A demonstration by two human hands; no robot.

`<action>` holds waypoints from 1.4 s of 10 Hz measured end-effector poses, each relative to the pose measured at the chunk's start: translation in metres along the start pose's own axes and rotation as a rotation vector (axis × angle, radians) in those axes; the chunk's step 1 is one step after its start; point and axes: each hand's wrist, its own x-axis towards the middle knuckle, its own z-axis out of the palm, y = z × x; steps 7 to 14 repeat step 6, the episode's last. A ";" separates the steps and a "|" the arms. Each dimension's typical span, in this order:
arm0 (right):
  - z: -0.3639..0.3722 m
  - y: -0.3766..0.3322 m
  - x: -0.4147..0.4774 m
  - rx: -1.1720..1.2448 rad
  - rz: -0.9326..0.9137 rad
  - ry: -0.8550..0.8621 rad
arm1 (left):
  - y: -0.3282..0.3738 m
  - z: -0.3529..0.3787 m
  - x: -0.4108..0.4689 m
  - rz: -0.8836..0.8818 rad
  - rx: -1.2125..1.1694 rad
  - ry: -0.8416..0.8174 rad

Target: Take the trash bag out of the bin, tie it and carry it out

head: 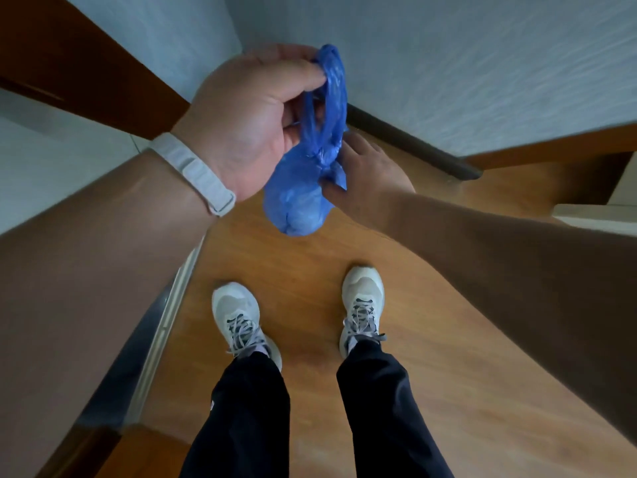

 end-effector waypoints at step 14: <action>-0.020 0.003 0.010 -0.115 -0.030 -0.022 | -0.030 -0.055 0.051 0.066 0.732 0.397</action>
